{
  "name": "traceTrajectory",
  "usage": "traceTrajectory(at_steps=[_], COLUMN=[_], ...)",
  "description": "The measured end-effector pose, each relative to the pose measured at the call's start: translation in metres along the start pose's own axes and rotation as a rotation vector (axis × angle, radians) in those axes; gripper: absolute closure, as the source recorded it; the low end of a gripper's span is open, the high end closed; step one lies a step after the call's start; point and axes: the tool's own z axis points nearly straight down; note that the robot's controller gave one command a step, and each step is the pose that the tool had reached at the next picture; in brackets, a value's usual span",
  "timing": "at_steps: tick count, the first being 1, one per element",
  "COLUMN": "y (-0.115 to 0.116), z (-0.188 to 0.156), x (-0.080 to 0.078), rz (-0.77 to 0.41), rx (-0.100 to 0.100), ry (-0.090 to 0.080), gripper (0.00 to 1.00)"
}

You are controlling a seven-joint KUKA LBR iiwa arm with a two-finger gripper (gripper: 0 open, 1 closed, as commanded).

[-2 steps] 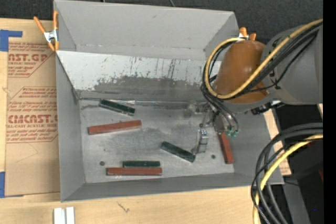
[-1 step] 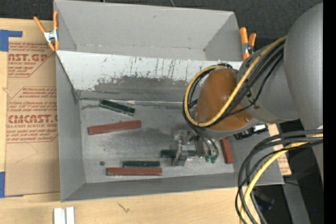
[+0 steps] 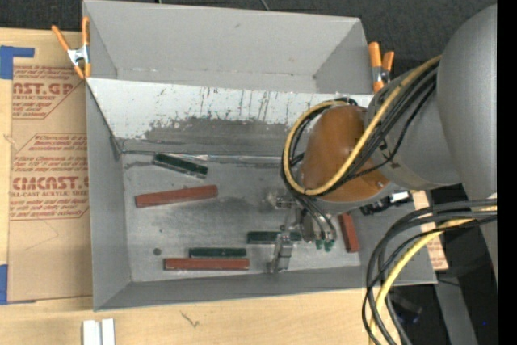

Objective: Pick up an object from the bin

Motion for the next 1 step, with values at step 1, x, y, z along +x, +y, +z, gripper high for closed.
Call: traceTrajectory(at_steps=[1], y=[0.0001], z=[-0.0006], x=[-0.0002], rz=[0.0], rx=[0.0], ry=[0.0], gripper=[1.0])
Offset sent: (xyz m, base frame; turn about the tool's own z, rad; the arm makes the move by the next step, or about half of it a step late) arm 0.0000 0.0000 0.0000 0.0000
